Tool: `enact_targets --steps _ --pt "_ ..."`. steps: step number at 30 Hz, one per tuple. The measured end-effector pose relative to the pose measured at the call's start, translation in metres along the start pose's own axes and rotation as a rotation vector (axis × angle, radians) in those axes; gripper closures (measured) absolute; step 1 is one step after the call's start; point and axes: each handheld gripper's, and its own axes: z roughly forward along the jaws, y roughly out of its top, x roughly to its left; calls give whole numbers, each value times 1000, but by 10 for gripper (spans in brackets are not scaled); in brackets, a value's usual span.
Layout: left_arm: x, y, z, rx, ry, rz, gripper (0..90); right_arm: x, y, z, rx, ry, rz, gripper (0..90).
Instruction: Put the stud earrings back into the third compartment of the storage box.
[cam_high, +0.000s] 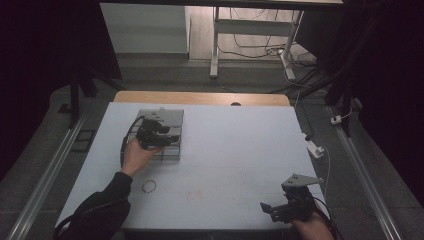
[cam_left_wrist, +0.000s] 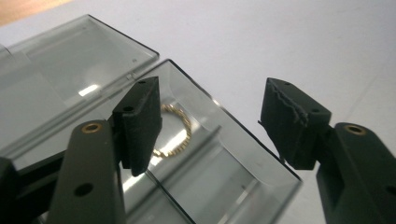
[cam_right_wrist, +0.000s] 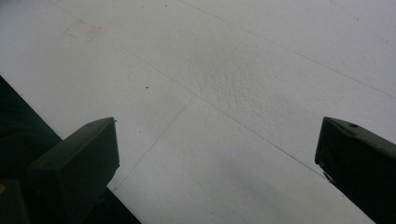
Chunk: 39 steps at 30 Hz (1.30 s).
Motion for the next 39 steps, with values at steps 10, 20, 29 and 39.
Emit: enact_targets --steps 10,20,29,39 --pt "-3 -12 -25 -13 -35 -19 123 0 0 0 -1 -2 2 1" --pt "-14 -33 -47 3 -44 23 0 0 0 0 -1 -2 2 1" --pt "-21 -60 -64 37 -14 40 0 0 0 0 2 -3 -2 2" --pt "-23 -90 -68 165 28 1 0 0 0 1 3 -4 -8 2"
